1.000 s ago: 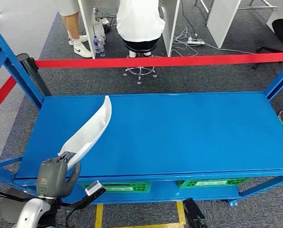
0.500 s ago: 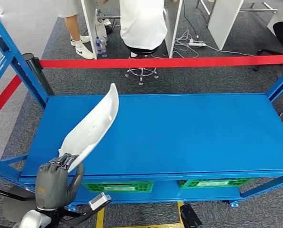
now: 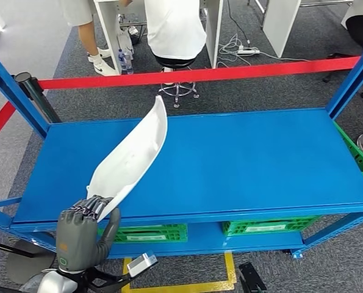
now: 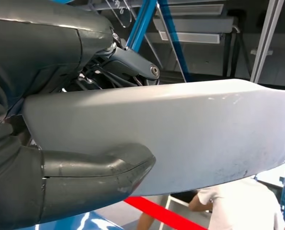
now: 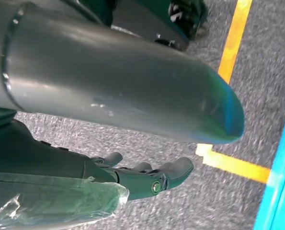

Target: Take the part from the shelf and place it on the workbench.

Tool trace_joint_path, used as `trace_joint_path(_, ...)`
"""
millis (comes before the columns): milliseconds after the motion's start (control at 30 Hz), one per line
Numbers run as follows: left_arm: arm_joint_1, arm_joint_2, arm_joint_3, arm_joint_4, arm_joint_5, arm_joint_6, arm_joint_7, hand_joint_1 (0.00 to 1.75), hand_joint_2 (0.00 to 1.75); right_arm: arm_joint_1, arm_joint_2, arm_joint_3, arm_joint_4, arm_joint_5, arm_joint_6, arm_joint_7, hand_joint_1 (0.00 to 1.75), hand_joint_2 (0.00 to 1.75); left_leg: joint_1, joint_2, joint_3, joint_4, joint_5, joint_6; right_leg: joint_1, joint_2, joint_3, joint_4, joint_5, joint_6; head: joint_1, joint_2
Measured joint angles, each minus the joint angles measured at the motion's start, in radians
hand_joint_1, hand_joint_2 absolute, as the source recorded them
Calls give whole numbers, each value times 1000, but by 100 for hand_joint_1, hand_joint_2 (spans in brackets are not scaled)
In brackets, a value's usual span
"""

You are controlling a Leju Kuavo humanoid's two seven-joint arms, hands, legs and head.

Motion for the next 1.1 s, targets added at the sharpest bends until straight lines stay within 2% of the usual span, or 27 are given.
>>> trace_joint_path(33,-1,-1,-2,2,2,1,-1,175,175,1,0,-3,0,0,-2,0,0,0,0,0,-16,58,-29,1,5,-1,-11,0,8,-3,0,0)
trace_joint_path(67,-2,-1,-3,4,3,1,-2,175,175,2,-1,-5,0,0,-2,-1,0,0,-1,0,-19,91,-38,5,9,-2,-22,0,16,-5,0,0)
trace_joint_path(100,-3,-2,-3,6,4,2,-4,175,175,3,-1,-8,1,0,-3,-1,0,0,-3,0,-6,90,-26,10,14,-2,-34,1,25,-7,0,0)
trace_joint_path(167,-6,-4,-4,8,7,3,-9,175,175,3,-1,-12,1,0,-4,-3,0,0,-10,0,69,-10,30,26,20,-1,-55,1,45,-8,1,0)
trace_joint_path(233,-11,-7,-6,8,8,4,-15,175,175,4,-1,-16,2,-1,-6,-6,0,0,-20,0,158,-147,50,40,24,-1,-70,1,64,-4,1,0)
trace_joint_path(267,-13,-9,-7,8,8,5,-16,175,175,5,-1,-16,2,-1,-6,-8,0,0,-24,0,182,-190,48,43,23,-1,-73,0,73,0,1,0)
trace_joint_path(300,-14,-11,-8,8,8,6,-17,175,175,6,-1,-17,2,-2,-7,-8,0,0,-28,0,190,-209,46,44,22,-2,-74,-3,83,6,-1,0)
trace_joint_path(367,-16,-14,-9,8,9,8,-17,175,175,7,-1,-20,2,-3,-8,-9,0,0,-29,2,180,-218,67,50,19,-2,-76,-8,95,17,-6,0)
trace_joint_path(400,-18,-15,-9,8,9,8,-17,175,175,8,-2,-21,3,-3,-8,-10,0,0,-27,4,172,-222,80,55,18,-1,-84,2,77,22,-6,0)
trace_joint_path(433,-19,-17,-10,8,9,8,-17,175,175,9,-3,-23,3,-3,-8,-10,0,0,-25,6,161,-226,94,60,17,0,-95,30,39,28,-3,0)
trace_joint_path(500,-20,-20,-10,8,9,9,-17,175,175,11,-4,-23,4,-3,-9,-10,0,0,-22,9,132,-226,120,65,12,-1,-128,146,-68,38,1,0)
trace_joint_path(533,-19,-21,-10,9,9,9,-17,175,175,11,-4,-24,4,-3,-9,-10,0,0,-22,10,116,-226,133,65,10,-1,-139,213,-103,43,2,0)
trace_joint_path(567,-19,-21,-10,10,10,9,-17,175,175,12,-4,-24,4,-3,-9,-10,0,0,-22,11,99,-225,145,64,8,-1,-141,263,-114,47,2,0)
trace_joint_path(600,-20,-21,-10,11,10,9,-17,175,175,12,-5,-24,4,-3,-9,-10,0,0,-22,12,82,-224,158,62,6,-2,-129,284,-102,50,3,0)
trace_joint_path(633,-19,-21,-10,12,10,9,-17,175,175,12,-6,-24,4,-3,-9,-10,0,0,-21,13,66,-223,169,59,4,-3,-99,269,-76,53,3,0)
trace_joint_path(667,-19,-21,-10,13,10,9,-17,175,175,12,-7,-25,4,-3,-9,-10,0,0,-21,13,51,-221,180,55,1,-3,-50,218,-52,55,3,0)
trace_joint_path(700,-19,-21,-10,13,10,9,-17,175,175,10,-8,-25,4,-3,-9,-10,0,0,-21,12,39,-218,188,49,-1,-3,16,138,-48,57,4,0)
trace_joint_path(733,-20,-21,-10,13,10,10,-18,175,175,8,-8,-26,4,-3,-9,-10,0,0,-22,14,30,-213,197,44,0,-3,76,56,-59,55,3,0)
trace_joint_path(767,-21,-22,-10,13,10,11,-20,175,175,6,-8,-27,4,-3,-9,-10,0,0,-23,15,25,-209,205,39,1,-3,117,-8,-74,52,3,0)
trace_joint_path(800,-22,-23,-10,13,11,12,-24,175,175,5,-8,-28,4,-4,-9,-11,0,0,-23,17,22,-207,212,34,3,-2,137,-45,-89,48,3,0)
trace_joint_path(867,-23,-26,-10,13,15,10,-35,175,175,6,-8,-31,5,-3,-7,-15,0,0,-19,19,19,-203,219,25,6,0,128,-54,-84,32,4,0)
trace_joint_path(900,-24,-28,-10,13,17,8,-41,175,175,8,-11,-32,6,-2,2,-24,0,0,-17,17,14,-193,203,20,6,1,122,-53,-76,22,3,0)
trace_joint_path(933,-25,-29,-10,14,19,6,-47,175,175,11,-18,-32,6,-1,17,-40,0,0,-16,16,5,-166,169,15,5,1,114,-54,-67,13,1,0)
trace_joint_path(967,-26,-31,-10,15,21,4,-53,175,175,15,-28,-32,6,1,36,-59,0,0,-15,14,-9,-119,120,12,4,2,106,-55,-56,5,0,0)
trace_joint_path(1033,-27,-32,-10,18,22,4,-61,175,175,25,-52,-33,7,3,65,-92,0,0,-14,12,-40,10,24,10,6,8,84,-53,-33,1,-1,0)
trace_joint_path(1067,-27,-32,-10,21,22,4,-63,175,175,30,-62,-35,7,3,71,-101,0,0,-14,12,-46,61,4,10,7,12,71,-51,-21,1,-1,0)
trace_joint_path(1100,-28,-32,-10,23,22,5,-66,175,175,34,-70,-37,8,3,74,-105,0,0,-13,12,-39,84,9,12,7,17,54,-49,-10,2,-1,0)
